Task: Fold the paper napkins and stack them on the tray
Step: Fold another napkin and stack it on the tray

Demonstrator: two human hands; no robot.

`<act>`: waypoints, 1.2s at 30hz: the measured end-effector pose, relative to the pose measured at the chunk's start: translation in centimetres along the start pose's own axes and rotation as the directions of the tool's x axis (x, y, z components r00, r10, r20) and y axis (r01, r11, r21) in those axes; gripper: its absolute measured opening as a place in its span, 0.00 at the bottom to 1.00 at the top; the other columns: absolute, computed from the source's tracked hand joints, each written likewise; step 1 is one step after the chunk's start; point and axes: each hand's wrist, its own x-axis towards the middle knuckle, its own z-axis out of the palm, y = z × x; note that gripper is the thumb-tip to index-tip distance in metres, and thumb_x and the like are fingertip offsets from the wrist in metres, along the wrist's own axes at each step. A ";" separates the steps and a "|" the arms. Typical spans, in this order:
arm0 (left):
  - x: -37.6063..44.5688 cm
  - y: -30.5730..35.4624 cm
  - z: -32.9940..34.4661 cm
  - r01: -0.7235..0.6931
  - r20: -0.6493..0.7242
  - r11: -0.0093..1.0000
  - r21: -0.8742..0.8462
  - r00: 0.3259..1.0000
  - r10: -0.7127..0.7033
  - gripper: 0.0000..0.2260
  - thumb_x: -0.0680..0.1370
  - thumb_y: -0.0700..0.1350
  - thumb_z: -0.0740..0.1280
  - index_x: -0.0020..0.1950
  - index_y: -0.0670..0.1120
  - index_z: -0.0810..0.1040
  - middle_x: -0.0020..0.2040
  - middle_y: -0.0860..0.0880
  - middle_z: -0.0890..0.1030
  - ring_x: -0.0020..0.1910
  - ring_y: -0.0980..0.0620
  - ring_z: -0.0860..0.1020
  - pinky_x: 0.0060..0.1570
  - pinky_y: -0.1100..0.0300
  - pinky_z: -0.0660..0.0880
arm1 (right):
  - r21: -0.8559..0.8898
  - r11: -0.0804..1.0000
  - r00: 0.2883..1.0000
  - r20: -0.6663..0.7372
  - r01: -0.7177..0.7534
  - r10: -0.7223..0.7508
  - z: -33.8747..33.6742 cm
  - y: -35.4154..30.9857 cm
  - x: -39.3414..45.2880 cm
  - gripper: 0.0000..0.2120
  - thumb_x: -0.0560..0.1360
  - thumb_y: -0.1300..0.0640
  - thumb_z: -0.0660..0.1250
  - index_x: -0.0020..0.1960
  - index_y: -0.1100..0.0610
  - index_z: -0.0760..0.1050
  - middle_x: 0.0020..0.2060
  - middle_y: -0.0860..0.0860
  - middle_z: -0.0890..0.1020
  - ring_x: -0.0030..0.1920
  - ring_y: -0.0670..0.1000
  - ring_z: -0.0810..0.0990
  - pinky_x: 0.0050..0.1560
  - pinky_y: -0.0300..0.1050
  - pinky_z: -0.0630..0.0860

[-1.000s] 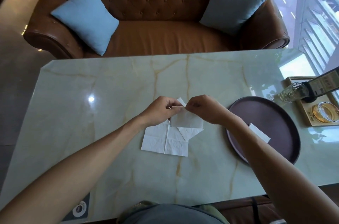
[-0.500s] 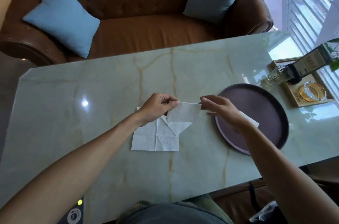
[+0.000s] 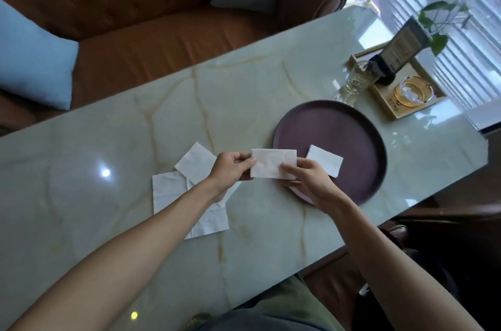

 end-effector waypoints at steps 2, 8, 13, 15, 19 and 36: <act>1.2 -0.4 2.0 0.013 -0.027 1.000 0.028 1.000 -0.012 0.07 0.81 0.38 0.69 0.57 0.38 0.82 0.45 0.46 0.85 0.39 0.53 0.82 0.38 0.64 0.82 | 0.030 0.999 0.998 -0.064 -0.020 0.022 -1.8 0.4 0.4 0.07 0.80 0.62 0.68 0.52 0.64 0.83 0.48 0.58 0.87 0.48 0.53 0.86 0.58 0.50 0.82; 5.9 -0.8 7.6 0.015 -0.067 0.992 0.123 0.998 -0.007 0.04 0.80 0.40 0.70 0.52 0.41 0.84 0.45 0.45 0.85 0.42 0.50 0.81 0.47 0.55 0.80 | -0.020 0.997 0.958 -0.278 -0.078 0.069 -7.7 1.8 2.5 0.04 0.78 0.62 0.70 0.46 0.62 0.82 0.37 0.54 0.78 0.38 0.51 0.80 0.42 0.42 0.80; 9.6 -1.1 12.0 0.006 -0.034 0.964 0.267 0.999 0.003 0.04 0.76 0.37 0.72 0.49 0.43 0.85 0.46 0.46 0.85 0.43 0.51 0.80 0.51 0.51 0.80 | -0.023 0.991 0.920 -0.375 -0.135 0.116 -11.3 2.4 4.0 0.04 0.75 0.62 0.69 0.41 0.59 0.79 0.32 0.53 0.74 0.38 0.53 0.73 0.42 0.47 0.73; 10.7 -1.5 13.3 0.012 -0.015 0.945 0.326 1.000 -0.008 0.08 0.74 0.33 0.71 0.47 0.46 0.85 0.45 0.46 0.86 0.44 0.51 0.81 0.54 0.46 0.81 | -0.049 0.989 0.912 -0.395 -0.139 0.109 -12.3 2.6 4.5 0.05 0.73 0.62 0.69 0.39 0.59 0.78 0.32 0.54 0.73 0.36 0.52 0.72 0.40 0.47 0.70; 12.8 -2.5 14.7 0.046 -0.036 0.930 0.365 0.999 -0.035 0.08 0.75 0.33 0.71 0.51 0.42 0.85 0.45 0.44 0.85 0.43 0.50 0.81 0.54 0.45 0.81 | -0.118 0.981 0.886 -0.456 -0.155 0.085 -13.9 3.0 5.5 0.07 0.74 0.63 0.69 0.37 0.62 0.77 0.30 0.52 0.76 0.29 0.46 0.74 0.34 0.39 0.70; 15.1 -2.9 16.5 0.075 -0.106 0.803 0.592 0.994 -0.015 0.07 0.70 0.42 0.77 0.46 0.46 0.84 0.35 0.54 0.81 0.37 0.55 0.80 0.42 0.62 0.76 | -0.289 0.906 0.830 -0.547 -0.309 0.109 -15.6 5.1 7.7 0.05 0.70 0.53 0.68 0.40 0.54 0.80 0.35 0.51 0.85 0.37 0.52 0.83 0.45 0.54 0.82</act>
